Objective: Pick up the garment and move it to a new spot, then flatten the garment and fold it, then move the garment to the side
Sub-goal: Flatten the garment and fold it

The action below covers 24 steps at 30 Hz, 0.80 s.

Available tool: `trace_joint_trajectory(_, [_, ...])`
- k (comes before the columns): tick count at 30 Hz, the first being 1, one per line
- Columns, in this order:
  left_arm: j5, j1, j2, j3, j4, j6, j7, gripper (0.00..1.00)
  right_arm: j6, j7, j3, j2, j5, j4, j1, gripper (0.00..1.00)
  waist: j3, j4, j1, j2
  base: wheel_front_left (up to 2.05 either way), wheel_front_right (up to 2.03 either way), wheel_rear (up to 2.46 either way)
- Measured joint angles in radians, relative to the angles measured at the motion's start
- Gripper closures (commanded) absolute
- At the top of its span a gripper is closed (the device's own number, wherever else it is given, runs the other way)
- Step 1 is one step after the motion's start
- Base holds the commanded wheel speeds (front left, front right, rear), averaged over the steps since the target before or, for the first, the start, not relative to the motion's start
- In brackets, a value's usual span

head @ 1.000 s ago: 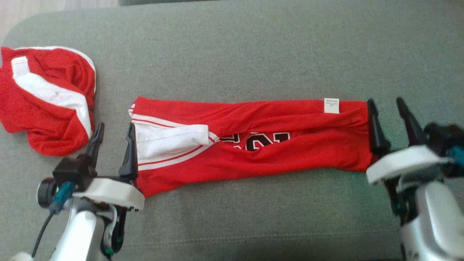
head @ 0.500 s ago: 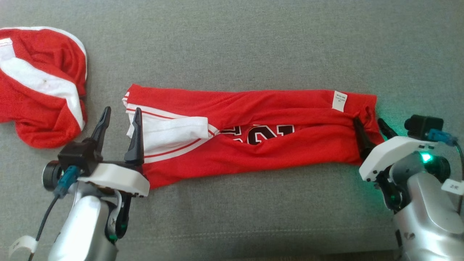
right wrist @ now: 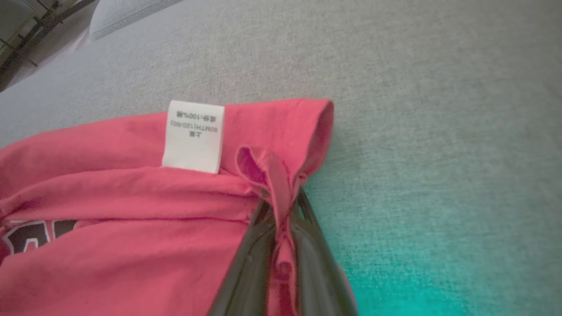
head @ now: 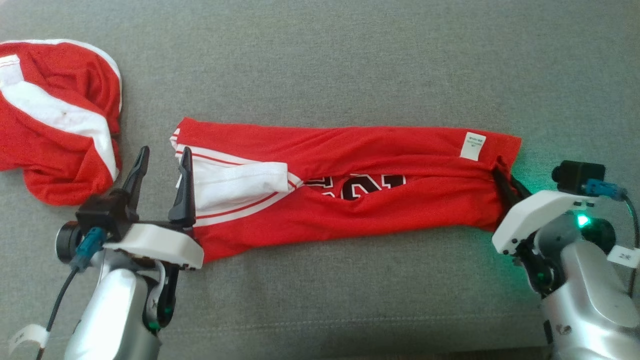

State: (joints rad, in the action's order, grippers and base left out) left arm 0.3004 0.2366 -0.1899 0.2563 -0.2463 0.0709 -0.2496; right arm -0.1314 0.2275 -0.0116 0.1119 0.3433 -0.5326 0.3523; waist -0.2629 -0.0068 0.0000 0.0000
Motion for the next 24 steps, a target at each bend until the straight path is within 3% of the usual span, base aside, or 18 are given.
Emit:
trace_joint_trajectory(14, [0.000,-0.011,0.011,-0.017,0.008,0.004,0.000,0.00,0.000,-0.052,0.192,0.074,-0.035,-0.010,-0.013,1.00,0.038,0.009,0.0000,0.0000,0.00,0.00,0.00])
trace_joint_trajectory(18, [0.000,-0.019,0.017,-0.022,0.008,0.004,0.000,0.00,0.000,-0.032,0.140,0.052,-0.016,0.033,-0.005,1.00,0.062,0.015,0.0000,0.0000,0.00,0.00,0.00])
trace_joint_trajectory(24, [0.000,-0.049,0.018,-0.027,0.004,0.004,-0.002,0.00,0.000,0.088,0.010,-0.022,0.096,0.176,0.011,1.00,0.089,0.018,0.0000,0.0000,0.00,0.00,0.00])
